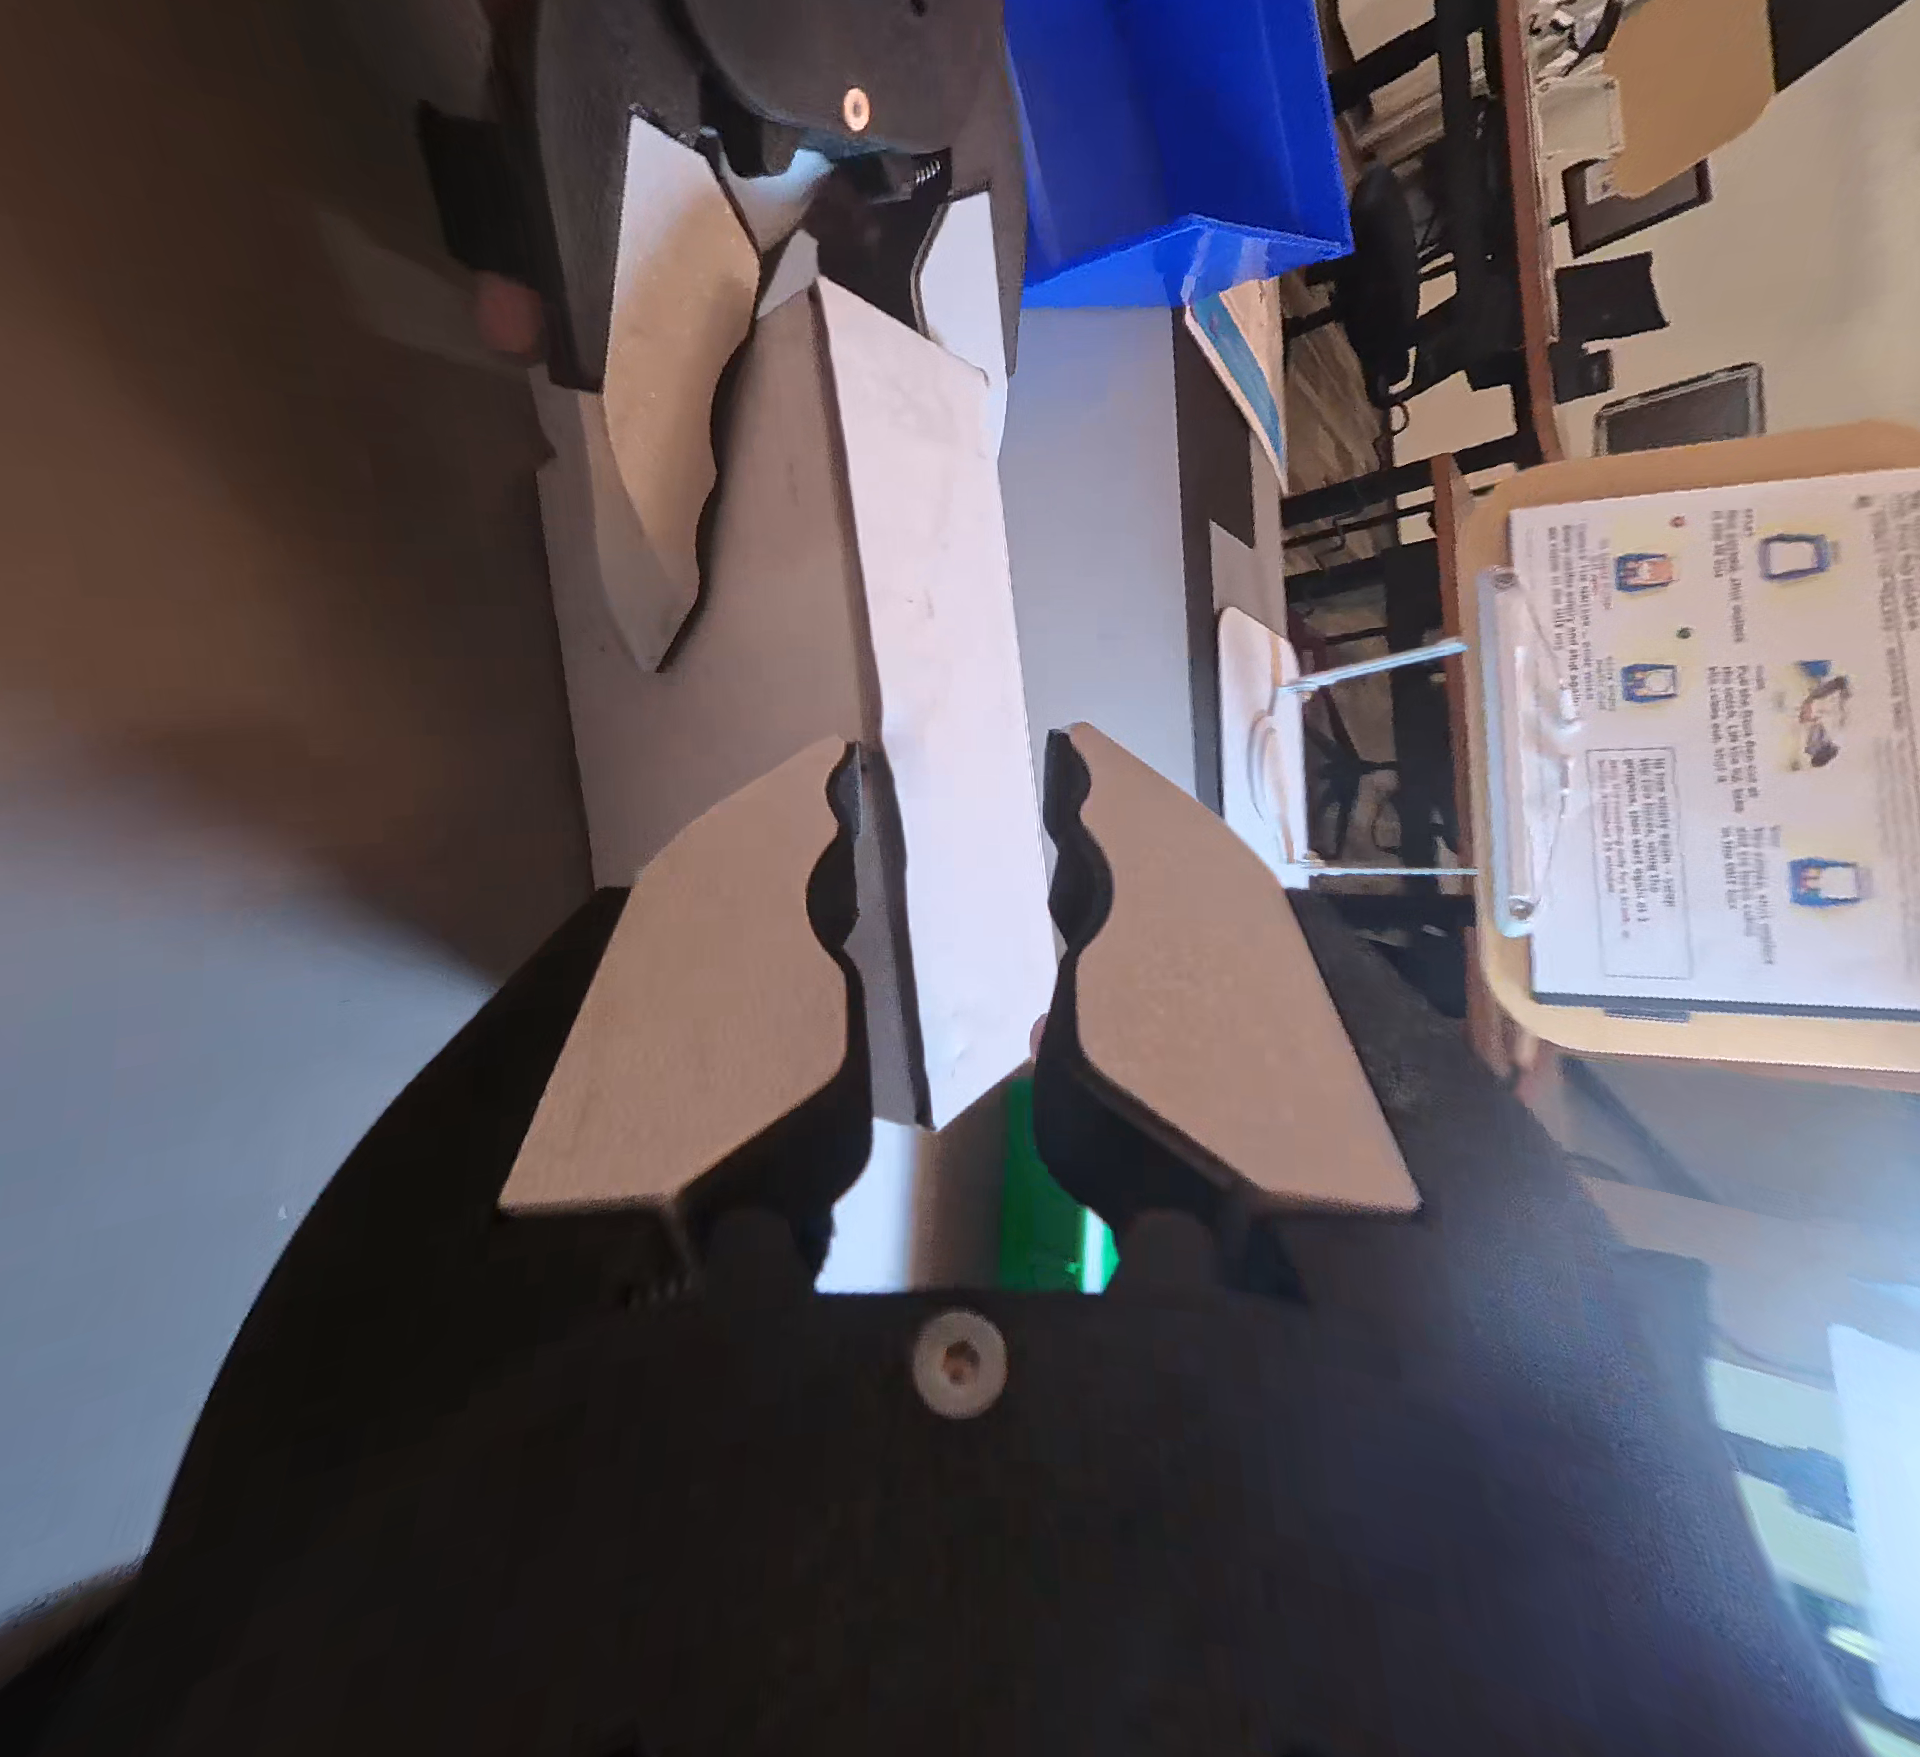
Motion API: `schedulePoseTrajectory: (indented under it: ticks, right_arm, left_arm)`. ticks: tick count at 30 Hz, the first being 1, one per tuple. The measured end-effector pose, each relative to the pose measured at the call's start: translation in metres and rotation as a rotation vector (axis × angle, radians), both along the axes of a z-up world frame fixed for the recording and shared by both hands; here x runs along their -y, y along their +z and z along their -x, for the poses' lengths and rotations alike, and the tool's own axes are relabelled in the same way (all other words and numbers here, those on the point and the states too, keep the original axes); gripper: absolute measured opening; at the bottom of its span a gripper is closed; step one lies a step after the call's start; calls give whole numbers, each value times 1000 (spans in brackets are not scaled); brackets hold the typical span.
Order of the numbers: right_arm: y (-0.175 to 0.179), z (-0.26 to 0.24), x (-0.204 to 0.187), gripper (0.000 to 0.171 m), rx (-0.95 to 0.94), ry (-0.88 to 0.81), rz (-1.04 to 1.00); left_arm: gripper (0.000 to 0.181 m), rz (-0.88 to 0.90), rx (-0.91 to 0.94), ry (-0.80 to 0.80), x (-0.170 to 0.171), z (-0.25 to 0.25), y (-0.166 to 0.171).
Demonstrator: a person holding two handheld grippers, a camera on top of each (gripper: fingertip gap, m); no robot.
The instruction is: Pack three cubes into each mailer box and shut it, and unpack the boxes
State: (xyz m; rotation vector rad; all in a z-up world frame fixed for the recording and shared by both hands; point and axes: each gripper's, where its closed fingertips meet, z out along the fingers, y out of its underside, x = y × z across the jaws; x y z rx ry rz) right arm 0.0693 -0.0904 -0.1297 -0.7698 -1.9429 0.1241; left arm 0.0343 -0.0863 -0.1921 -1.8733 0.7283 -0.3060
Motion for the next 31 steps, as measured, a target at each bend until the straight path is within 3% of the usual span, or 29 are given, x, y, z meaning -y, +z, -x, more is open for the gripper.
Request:
schedulePoseTrajectory:
  ticks: [1,5,17,27,31]
  right_arm:
    - [-1,2,0,34,3,-6,-40]
    - [-1,3,-6,33,6,-46,-156]
    - [0,-5,-3,22,94,-2,58]
    - [8,14,-2,20,-20,-9,-352]
    - [-2,20,0,1,14,6,-388]
  left_arm:
    - [89,9,4,-4,0,0,0]
    - [79,46,49,-35,6,-1,1]
    - [78,79,19,-77,11,-3,-1]
    - [76,148,101,-136,20,-8,2]
    - [75,117,35,-140,22,-6,0]
